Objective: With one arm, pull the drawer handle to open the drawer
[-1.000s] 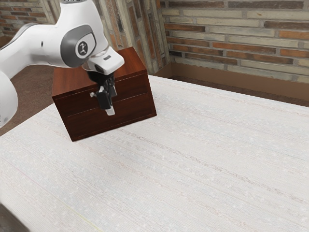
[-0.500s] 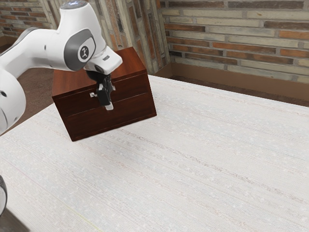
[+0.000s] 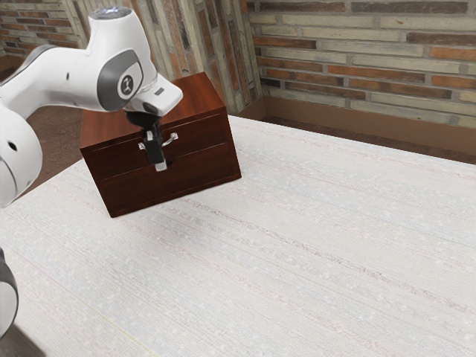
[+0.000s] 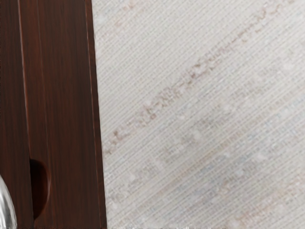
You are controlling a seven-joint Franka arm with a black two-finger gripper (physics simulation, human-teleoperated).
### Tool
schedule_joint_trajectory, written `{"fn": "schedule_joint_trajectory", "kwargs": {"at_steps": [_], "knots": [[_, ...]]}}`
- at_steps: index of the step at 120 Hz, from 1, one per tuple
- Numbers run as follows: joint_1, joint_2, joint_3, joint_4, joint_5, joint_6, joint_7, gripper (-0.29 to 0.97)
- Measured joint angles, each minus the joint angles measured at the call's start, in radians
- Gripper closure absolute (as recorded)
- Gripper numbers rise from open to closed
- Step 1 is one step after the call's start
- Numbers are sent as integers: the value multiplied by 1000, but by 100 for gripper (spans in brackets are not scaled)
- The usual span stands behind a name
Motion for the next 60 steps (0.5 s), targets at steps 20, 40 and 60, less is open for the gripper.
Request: {"fn": "schedule_joint_trajectory", "kwargs": {"at_steps": [20,40,60], "knots": [[-5,8,14,0,7,3,-34,0],[-17,11,45,0,12,9,-62,0],[-18,15,61,3,12,15,-83,0]]}}
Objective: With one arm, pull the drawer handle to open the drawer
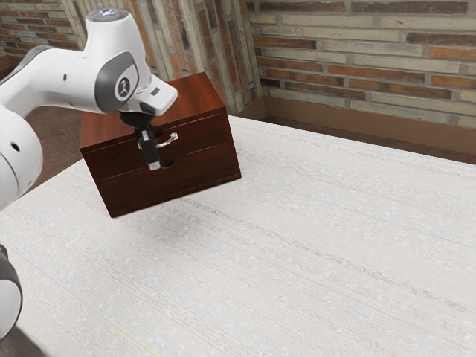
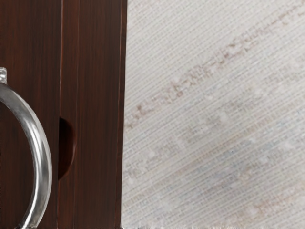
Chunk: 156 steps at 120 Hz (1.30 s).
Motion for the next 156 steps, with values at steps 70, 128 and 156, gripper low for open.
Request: {"fn": "schedule_joint_trajectory", "kwargs": {"at_steps": [70,128,156], "knots": [[2,24,10,0,-5,32,-35,0],[2,41,8,0,-5,83,-32,1],[1,43,9,0,-5,91,-30,11]]}}
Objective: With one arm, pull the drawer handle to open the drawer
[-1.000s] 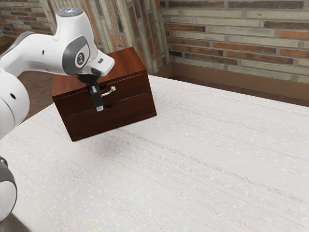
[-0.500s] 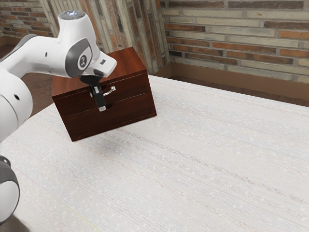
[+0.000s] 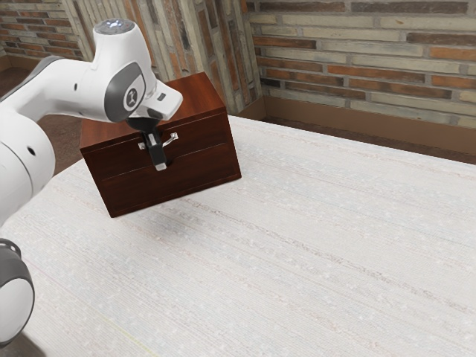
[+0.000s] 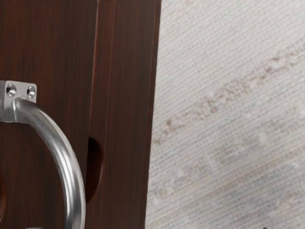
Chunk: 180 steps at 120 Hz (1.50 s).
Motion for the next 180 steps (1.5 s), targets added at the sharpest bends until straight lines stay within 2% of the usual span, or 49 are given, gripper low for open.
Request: {"fn": "schedule_joint_trajectory", "kwargs": {"at_steps": [17,38,52,89,160,180], "knots": [[-1,0,2,0,1,4,0,19],[-1,0,0,0,-1,3,0,42],[-5,-4,-6,-2,-3,-1,0,47],[-17,-46,-14,-48,-7,-8,-4,52],[-27,-165,-61,-213,10,-3,-29,52],[-29,-211,-86,-265,39,0,-42,54]]}}
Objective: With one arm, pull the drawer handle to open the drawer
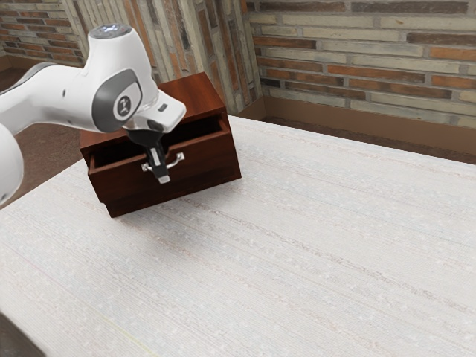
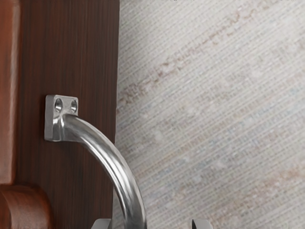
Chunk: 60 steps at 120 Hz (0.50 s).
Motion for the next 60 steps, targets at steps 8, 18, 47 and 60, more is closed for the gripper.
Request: {"fn": "schedule_joint_trajectory", "kwargs": {"at_steps": [8,18,47,60], "knots": [[-9,-23,-4,-34,7,6,-6,52],[-11,-55,-20,-72,23,14,-14,53],[-17,-123,-51,-156,55,33,-41,55],[-10,-154,-75,-196,71,44,-55,56]]}}
